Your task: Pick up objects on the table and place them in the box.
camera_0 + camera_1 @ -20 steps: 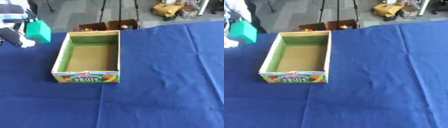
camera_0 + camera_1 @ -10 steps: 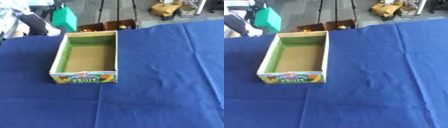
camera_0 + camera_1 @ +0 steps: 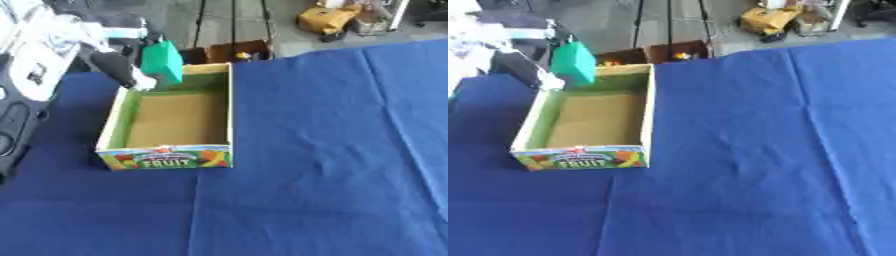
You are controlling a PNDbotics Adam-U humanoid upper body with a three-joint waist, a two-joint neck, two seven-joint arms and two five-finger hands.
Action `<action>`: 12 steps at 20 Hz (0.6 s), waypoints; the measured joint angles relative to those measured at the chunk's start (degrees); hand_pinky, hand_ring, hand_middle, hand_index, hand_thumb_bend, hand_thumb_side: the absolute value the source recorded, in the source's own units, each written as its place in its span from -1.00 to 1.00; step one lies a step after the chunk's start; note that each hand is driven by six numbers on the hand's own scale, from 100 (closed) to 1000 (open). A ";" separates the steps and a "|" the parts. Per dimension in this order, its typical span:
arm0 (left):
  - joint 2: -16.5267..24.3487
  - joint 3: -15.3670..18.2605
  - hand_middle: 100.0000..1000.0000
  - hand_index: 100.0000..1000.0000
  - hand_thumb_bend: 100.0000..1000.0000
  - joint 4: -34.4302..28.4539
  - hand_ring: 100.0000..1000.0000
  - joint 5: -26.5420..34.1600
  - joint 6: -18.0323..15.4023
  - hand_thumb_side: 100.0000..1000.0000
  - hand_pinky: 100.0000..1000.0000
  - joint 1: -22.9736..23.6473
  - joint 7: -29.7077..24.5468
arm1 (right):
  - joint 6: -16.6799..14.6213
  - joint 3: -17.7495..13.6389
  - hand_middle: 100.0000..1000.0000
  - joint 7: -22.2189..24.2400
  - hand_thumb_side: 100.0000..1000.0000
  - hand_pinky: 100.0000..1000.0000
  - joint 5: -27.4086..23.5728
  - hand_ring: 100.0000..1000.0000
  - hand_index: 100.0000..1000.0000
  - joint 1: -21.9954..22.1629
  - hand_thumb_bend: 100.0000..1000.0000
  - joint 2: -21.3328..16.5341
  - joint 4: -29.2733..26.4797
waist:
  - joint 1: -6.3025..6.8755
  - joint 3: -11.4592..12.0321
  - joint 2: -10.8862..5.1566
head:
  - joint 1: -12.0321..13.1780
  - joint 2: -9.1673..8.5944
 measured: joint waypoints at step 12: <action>-4.42 -0.82 0.20 0.41 -1.00 9.18 -0.03 -10.91 -1.63 -0.30 -0.34 -0.34 1.63 | -0.23 0.31 -0.13 0.60 0.47 0.40 -0.73 0.36 0.30 -0.62 -1.00 0.42 0.00 | 0.04 -1.48 0.76 | 0.51 -0.82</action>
